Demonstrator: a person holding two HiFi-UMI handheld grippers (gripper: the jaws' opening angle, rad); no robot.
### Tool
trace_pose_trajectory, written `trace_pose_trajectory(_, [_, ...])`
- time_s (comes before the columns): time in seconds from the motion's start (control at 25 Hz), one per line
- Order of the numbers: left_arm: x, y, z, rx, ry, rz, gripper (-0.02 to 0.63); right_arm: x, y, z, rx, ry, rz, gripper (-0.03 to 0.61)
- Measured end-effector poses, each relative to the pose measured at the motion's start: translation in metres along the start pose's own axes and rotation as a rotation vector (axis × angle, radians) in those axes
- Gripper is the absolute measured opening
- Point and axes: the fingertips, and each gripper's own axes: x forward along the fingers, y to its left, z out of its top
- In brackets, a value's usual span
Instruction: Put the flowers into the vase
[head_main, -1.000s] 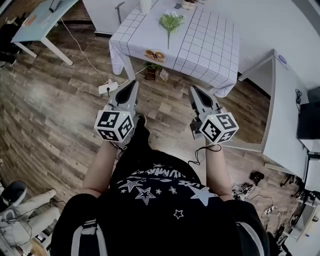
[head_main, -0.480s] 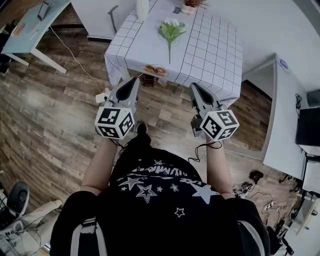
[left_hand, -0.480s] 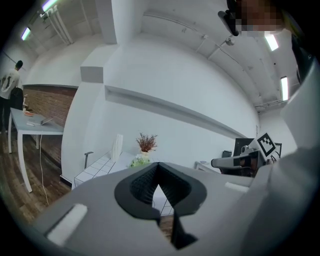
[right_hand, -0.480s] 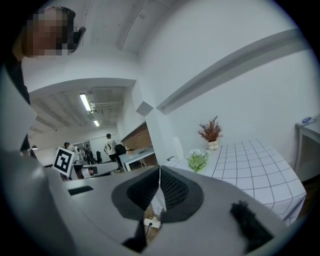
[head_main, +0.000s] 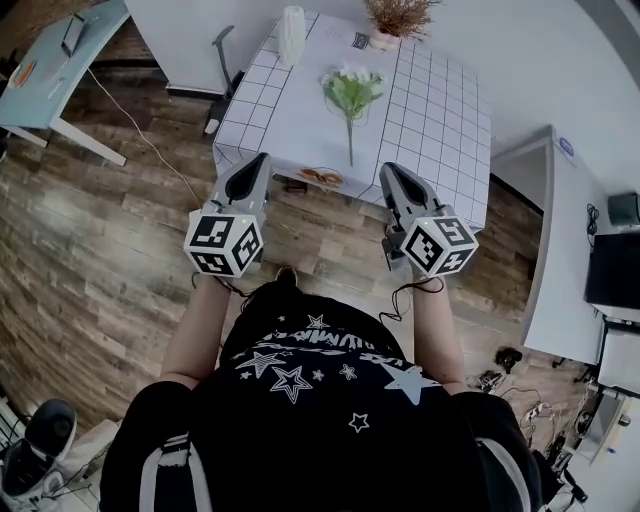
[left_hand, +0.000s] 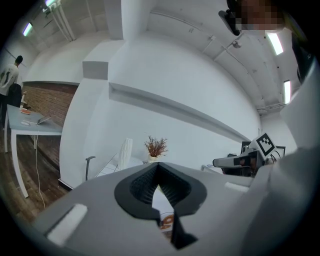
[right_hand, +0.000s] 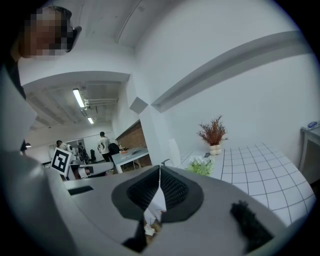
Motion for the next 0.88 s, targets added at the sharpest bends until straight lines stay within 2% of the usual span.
trace_pose_trajectory(0.16, [0.020,0.022,0.000,-0.006,0.011,-0.027,0.009,0.031,-0.010,0.007,0.010,-0.006,-0.032,0.014])
trace_pose_trajectory(0.32, [0.031,0.040,-0.007,-0.014,0.028,-0.051,0.009,0.048,-0.012,-0.002,0.061,-0.013,-0.052,0.014])
trace_pose_trajectory(0.68, [0.046,0.061,-0.025,-0.070,0.070,-0.072,0.008,0.054,-0.030,-0.032,0.067,0.110,-0.140,0.014])
trace_pose_trajectory(0.88, [0.049,0.067,-0.025,-0.083,0.064,-0.058,0.008,0.066,-0.030,-0.035,0.035,0.163,-0.119,0.014])
